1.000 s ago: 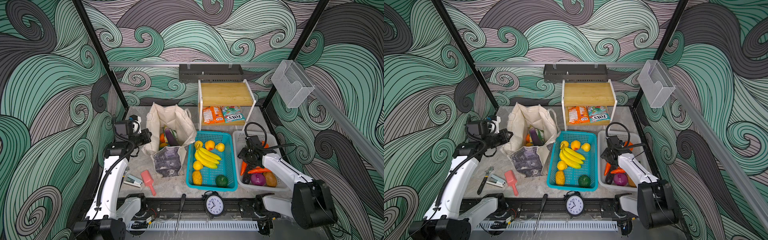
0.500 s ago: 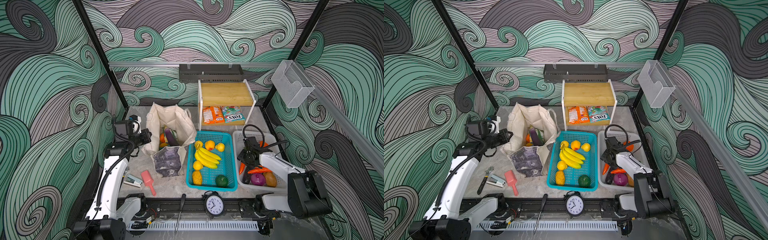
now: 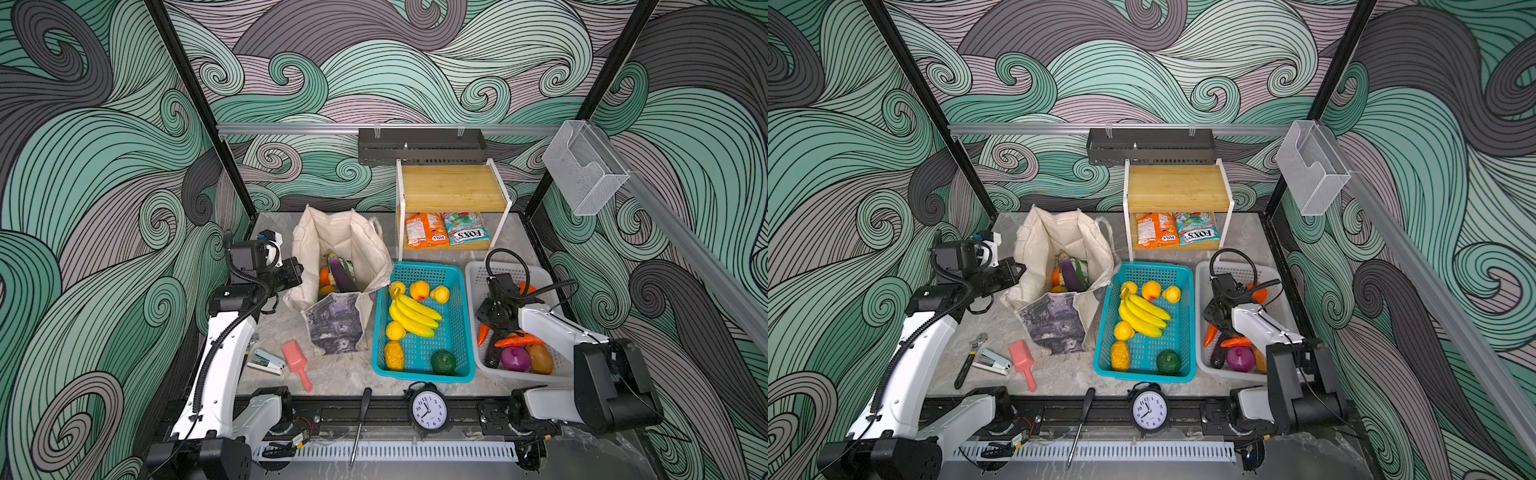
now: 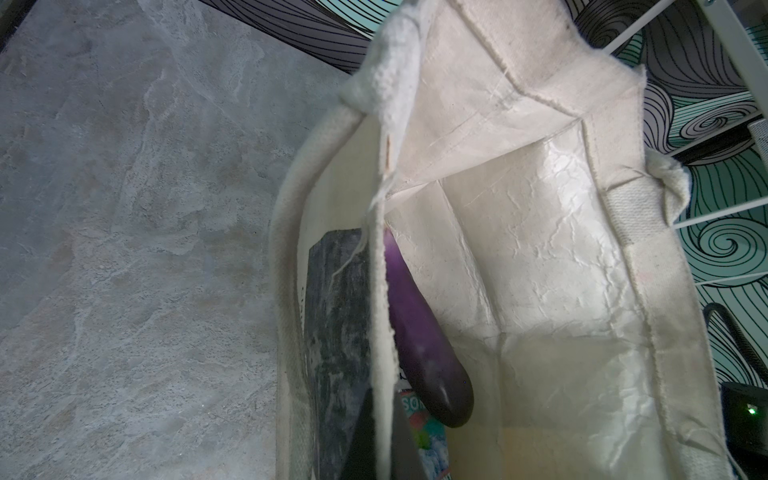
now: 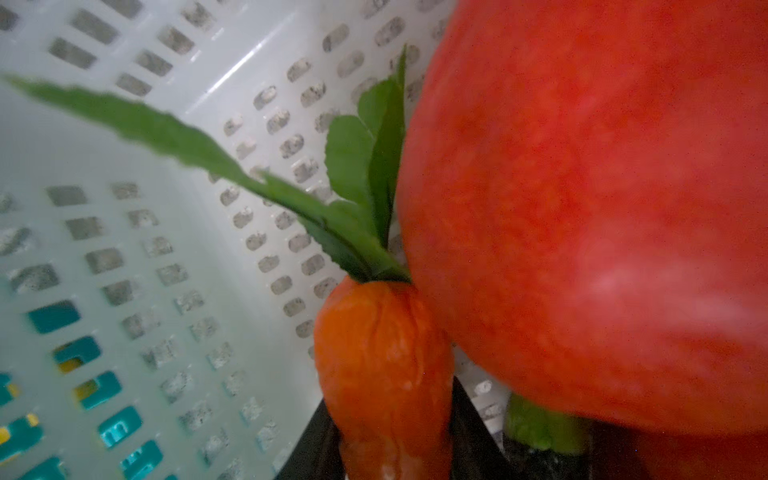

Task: Place the food into the grocery bag and tie it
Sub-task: 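Lower the right gripper and close it on the orange carrot, then lift the carrot and carry it over the canvas bag with the right gripper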

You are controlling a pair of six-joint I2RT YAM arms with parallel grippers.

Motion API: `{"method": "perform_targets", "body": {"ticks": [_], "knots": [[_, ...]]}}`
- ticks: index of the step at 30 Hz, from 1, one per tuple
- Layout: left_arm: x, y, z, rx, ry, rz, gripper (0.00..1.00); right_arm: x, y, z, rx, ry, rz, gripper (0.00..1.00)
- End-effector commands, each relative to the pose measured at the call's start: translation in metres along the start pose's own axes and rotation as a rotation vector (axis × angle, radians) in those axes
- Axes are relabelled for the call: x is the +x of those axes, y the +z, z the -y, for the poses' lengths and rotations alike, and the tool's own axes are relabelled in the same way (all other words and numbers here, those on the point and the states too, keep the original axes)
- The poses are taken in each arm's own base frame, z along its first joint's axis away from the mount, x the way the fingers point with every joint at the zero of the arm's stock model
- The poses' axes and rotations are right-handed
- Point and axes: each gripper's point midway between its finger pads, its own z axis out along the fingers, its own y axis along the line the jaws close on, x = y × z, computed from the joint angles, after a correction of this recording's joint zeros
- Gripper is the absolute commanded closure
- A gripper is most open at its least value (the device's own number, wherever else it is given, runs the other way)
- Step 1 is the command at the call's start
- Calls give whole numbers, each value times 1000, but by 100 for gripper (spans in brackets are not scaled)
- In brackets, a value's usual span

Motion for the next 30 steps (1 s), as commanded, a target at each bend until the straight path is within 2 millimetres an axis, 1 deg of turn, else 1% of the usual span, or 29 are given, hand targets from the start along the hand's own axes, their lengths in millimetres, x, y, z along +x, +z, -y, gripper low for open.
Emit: {"method": "perform_targets", "body": {"ticks": [1,5,7,13,16,18,19,20,22,27,28,30], "knots": [[1,-3,-1,-6,-2,2,100,-1,-9,0,-21,21,20,68],[0,-4,-1,-8,-2,3,100,-10,-28,-6,-78,15,86,69],[1,-3,0,-5,-2,3,100,-15,-37,-8,-106,15,121,71],[1,-3,0,-4,-2,3,100,-29,-72,-15,-193,1,226,70],[1,-3,0,-5,-2,3,100,-37,-95,-22,-274,-25,308,70],[1,-4,0,-3,-2,2,100,-41,-112,-25,-348,-35,387,70],[1,-4,0,-2,-1,4,100,-46,-121,-28,-386,-28,434,71],[0,-4,0,-4,-2,5,100,-48,-130,-29,-416,-25,466,75],[1,-4,0,-5,-3,2,100,-51,-146,-31,-460,-22,508,77],[1,-3,1,1,-1,3,100,-54,-179,-50,-568,-65,520,80],[2,-3,0,1,-3,-2,100,-54,-186,-58,-600,-84,508,82],[2,-3,1,1,-4,-6,100,-56,-201,-73,-667,-106,490,83]]}}
